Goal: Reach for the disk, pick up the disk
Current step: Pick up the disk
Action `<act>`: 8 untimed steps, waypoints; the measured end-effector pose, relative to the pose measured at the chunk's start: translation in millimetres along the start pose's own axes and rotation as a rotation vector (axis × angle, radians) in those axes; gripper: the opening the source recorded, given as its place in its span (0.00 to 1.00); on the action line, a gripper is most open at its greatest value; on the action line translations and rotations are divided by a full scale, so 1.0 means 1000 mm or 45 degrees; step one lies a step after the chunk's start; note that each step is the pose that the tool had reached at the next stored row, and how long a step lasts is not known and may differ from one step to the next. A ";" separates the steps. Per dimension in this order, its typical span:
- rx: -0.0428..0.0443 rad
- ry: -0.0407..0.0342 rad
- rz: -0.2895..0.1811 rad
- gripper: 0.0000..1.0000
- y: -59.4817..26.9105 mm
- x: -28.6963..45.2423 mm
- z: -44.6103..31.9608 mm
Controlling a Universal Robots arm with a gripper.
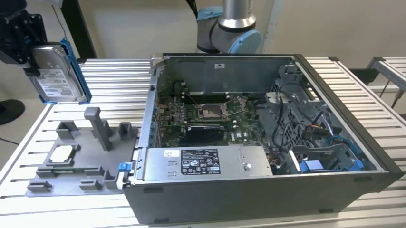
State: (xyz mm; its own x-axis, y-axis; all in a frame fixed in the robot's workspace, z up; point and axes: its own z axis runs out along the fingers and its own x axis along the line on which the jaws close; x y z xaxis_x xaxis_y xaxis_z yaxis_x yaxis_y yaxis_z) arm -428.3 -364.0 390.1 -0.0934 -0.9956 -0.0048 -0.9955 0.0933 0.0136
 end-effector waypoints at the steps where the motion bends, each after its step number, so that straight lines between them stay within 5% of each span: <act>1: 0.000 0.0000 0.000 0.00 0.0000 0.0000 -0.0014; 8: 0.000 0.0000 0.000 0.00 0.0002 -0.0001 -0.0139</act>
State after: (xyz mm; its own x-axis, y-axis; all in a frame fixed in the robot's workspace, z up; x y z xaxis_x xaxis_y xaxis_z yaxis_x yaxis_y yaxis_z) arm -428.3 -364.0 404.0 -0.0934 -0.9956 -0.0048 -0.9955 0.0933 0.0136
